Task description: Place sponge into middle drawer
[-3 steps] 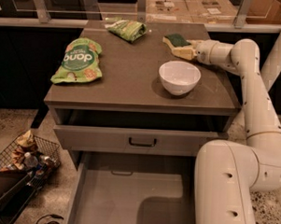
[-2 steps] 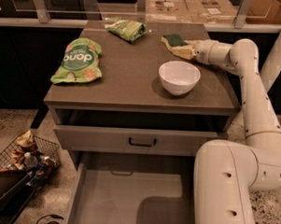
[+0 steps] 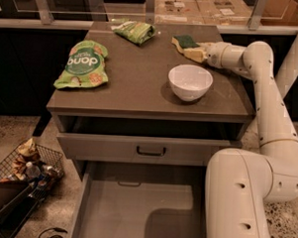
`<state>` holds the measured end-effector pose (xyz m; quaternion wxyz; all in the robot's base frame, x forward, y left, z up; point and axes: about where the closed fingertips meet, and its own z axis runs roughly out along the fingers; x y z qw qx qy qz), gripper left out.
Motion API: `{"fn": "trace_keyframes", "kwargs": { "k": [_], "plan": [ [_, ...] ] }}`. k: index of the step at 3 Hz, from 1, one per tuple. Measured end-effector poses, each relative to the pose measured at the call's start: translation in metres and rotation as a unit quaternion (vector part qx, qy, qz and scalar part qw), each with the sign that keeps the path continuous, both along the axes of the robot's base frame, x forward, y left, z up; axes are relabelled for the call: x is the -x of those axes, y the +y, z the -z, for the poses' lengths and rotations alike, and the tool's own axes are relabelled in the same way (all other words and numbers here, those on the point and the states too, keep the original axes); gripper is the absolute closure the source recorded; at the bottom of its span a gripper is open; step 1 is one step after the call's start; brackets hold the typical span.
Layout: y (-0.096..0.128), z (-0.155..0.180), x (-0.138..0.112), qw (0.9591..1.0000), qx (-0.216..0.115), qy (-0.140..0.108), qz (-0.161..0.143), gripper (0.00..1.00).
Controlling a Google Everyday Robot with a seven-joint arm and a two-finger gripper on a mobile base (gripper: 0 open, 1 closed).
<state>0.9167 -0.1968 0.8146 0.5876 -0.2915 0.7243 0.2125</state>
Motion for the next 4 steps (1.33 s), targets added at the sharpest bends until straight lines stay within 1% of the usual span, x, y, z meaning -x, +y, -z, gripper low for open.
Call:
{"fn": "trace_keyframes", "kwargs": {
  "k": [3,4],
  "plan": [
    [0.000,-0.001,0.000,1.0000,0.000,0.000,0.000,1.00],
    [-0.027,-0.035,0.016,0.9994,0.031,-0.005,0.013,1.00]
  ]
}}
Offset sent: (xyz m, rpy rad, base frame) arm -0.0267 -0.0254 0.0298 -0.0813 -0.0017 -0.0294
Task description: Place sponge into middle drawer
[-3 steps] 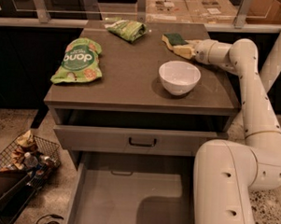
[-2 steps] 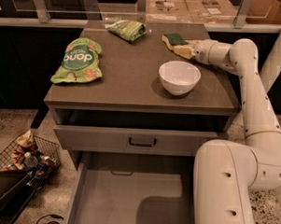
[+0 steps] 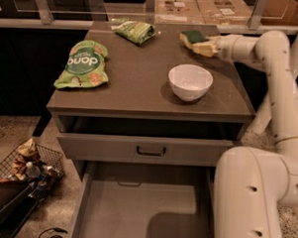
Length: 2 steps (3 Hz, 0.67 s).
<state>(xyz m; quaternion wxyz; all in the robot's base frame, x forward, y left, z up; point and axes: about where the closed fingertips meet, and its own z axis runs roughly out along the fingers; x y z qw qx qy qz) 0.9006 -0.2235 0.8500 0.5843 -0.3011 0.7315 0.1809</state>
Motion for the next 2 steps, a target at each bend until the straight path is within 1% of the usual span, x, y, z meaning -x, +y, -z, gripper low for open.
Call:
{"fn": "trace_keyframes", "kwargs": {
  "k": [1,2],
  "plan": [
    [-0.038,-0.053,0.029,0.9985,0.049,-0.006,0.024,1.00],
    [-0.062,-0.086,0.056,0.9963,0.078,-0.002,0.037,1.00]
  ]
}}
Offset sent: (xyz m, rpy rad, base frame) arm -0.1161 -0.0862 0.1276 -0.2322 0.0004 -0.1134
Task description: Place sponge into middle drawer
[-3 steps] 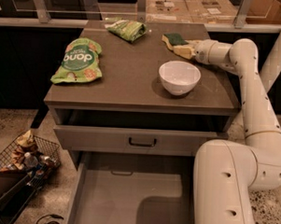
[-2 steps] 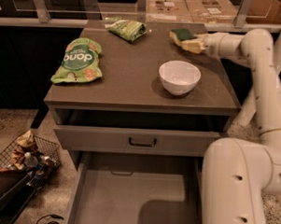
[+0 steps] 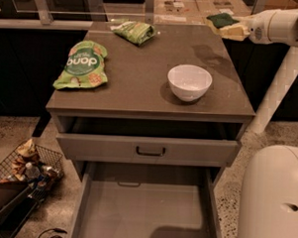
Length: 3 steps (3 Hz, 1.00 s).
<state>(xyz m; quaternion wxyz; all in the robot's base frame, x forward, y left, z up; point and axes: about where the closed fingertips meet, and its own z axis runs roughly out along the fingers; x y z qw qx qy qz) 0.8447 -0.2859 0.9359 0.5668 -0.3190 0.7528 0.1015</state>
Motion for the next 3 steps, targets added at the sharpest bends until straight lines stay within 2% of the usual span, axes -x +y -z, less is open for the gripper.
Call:
{"fn": "trace_keyframes", "kwargs": {
  "k": [1,2,3],
  "plan": [
    [-0.024,-0.026,0.035,0.9998,0.016,0.008,0.005,1.00],
    [-0.048,-0.049,0.082,0.9996,0.024,0.011,0.009,1.00],
    [-0.074,-0.087,0.144,0.9992,0.027,-0.013,0.027,1.00]
  ]
}}
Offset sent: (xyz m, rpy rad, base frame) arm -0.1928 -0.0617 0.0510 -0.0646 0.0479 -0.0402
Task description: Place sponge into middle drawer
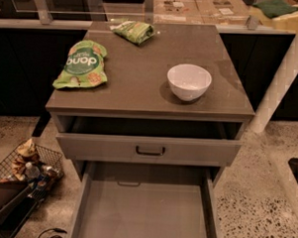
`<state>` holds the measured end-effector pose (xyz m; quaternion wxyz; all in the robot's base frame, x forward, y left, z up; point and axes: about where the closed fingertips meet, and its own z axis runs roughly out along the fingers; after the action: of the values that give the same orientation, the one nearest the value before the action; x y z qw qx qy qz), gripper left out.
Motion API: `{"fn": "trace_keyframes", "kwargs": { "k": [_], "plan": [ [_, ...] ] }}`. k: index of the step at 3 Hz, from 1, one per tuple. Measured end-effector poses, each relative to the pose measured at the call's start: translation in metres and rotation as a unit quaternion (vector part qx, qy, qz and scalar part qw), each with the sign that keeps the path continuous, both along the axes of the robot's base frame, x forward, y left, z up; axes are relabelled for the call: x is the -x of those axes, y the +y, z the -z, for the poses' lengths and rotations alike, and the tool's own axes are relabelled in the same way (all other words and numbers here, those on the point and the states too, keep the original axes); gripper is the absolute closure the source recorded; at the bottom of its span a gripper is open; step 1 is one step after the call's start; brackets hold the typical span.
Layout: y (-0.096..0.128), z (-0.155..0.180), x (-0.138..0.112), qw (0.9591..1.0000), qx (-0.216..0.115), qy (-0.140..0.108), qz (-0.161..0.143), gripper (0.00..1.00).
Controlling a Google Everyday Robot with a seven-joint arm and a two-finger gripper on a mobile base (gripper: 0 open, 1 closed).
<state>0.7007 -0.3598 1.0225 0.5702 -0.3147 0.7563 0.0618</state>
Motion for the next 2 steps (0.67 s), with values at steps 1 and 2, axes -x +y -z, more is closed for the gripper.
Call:
{"fn": "trace_keyframes", "kwargs": {
  "k": [1,2],
  "plan": [
    [-0.007,-0.055,0.071,0.9983,-0.004,-0.054,0.021,1.00],
    [0.017,-0.042,0.132,0.9979,-0.026,-0.059,-0.003,1.00]
  ]
}}
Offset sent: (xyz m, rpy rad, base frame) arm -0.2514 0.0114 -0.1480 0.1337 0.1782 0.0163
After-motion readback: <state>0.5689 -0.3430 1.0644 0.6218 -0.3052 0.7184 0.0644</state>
